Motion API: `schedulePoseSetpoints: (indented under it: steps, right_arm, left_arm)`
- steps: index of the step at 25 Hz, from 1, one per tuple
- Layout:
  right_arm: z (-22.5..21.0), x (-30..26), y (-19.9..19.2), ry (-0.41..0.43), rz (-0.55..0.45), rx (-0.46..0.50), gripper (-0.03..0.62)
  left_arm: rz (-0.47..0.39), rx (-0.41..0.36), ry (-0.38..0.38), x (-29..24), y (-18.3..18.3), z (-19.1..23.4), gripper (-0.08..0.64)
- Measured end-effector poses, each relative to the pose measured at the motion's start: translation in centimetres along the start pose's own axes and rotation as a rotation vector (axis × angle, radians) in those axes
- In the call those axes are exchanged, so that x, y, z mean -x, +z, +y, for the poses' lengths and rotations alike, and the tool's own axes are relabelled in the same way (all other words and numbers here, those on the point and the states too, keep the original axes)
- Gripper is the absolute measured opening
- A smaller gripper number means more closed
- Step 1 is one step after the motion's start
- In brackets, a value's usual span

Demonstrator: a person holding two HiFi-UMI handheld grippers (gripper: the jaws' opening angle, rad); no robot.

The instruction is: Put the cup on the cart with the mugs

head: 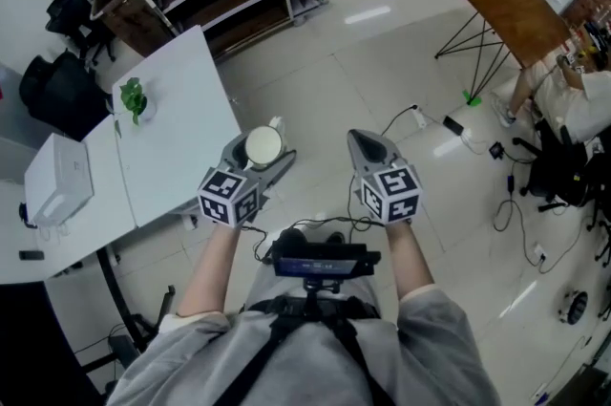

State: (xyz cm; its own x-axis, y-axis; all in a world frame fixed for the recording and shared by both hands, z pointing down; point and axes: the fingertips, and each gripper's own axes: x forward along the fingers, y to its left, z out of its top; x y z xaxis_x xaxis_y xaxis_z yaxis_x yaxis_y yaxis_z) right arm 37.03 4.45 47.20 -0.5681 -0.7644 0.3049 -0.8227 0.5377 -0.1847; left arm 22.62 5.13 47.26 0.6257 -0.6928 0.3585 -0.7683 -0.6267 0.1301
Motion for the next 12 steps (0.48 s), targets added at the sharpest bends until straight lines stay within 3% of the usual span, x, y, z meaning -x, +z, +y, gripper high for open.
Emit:
schedulePoseSetpoints:
  steps: [5,12]
  right_arm:
    - [-2.4,-1.6,1.0,-0.011,0.004,-0.003,0.008]
    - [-6.4,-8.3,3.7,-0.004,0.016,-0.003,0.008]
  left_arm:
    - [0.007,-0.011,-0.049,-4.1,1.7,0.4,0.41]
    - [0.009,-0.018,-0.086,-10.9,4.0,4.9,0.408]
